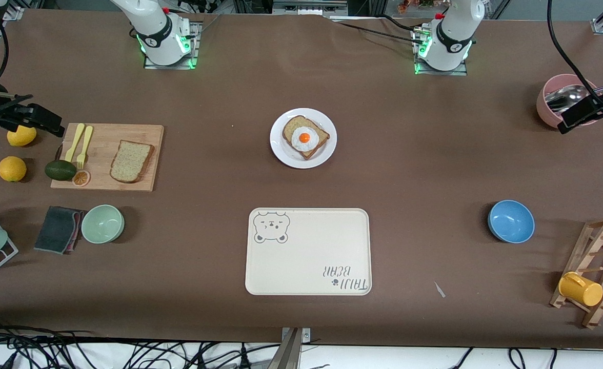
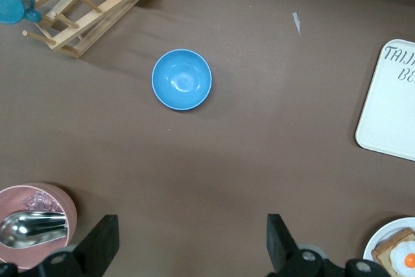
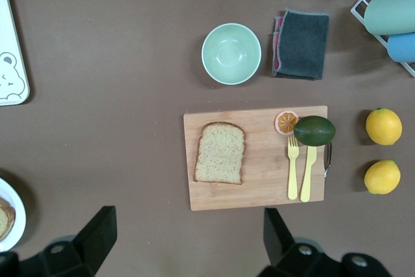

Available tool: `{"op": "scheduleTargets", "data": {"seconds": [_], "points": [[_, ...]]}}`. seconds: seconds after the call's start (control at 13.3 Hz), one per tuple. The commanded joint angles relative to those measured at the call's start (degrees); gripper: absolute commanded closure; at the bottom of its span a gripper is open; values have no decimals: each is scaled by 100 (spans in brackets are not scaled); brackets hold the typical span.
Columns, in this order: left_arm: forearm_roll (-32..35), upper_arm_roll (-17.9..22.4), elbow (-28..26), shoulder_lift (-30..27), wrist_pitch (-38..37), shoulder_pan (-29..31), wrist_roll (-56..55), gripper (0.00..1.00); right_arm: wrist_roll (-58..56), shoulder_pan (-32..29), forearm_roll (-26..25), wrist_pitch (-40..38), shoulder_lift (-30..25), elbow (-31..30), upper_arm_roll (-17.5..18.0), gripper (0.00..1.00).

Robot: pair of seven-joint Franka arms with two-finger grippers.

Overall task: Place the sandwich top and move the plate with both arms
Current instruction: 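Move the right gripper toward the bread slice on the cutting board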

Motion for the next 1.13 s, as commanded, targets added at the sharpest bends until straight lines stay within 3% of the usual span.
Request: {"op": "scheduleTargets", "data": {"seconds": [0.0, 1.05], "points": [[-75, 350, -116, -39, 178, -444, -230, 0, -138, -5, 89, 19, -47, -54, -4, 0], [-452, 378, -82, -39, 258, -340, 297, 0, -85, 12, 248, 264, 102, -63, -4, 1]]}}
